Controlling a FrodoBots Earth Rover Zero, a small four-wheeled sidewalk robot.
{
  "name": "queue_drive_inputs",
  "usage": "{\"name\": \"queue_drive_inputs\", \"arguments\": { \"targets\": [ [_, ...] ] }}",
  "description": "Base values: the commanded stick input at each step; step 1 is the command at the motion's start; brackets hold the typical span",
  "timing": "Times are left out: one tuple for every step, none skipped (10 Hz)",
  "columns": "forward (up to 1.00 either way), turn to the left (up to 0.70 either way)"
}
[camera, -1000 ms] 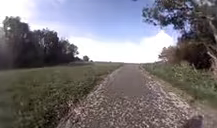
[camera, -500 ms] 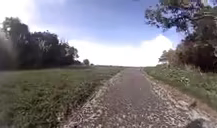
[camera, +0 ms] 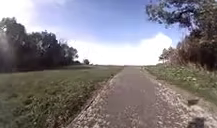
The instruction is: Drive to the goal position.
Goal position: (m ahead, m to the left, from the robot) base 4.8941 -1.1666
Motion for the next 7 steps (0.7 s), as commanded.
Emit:
{"name": "queue_drive_inputs", "arguments": {
  "targets": [
    [0.70,-0.35],
    [0.70,-0.35],
    [0.70,-0.35],
    [0.70,-0.35],
    [0.70,-0.35],
    [0.70,-0.35],
    [0.70,-0.35]
  ]
}}
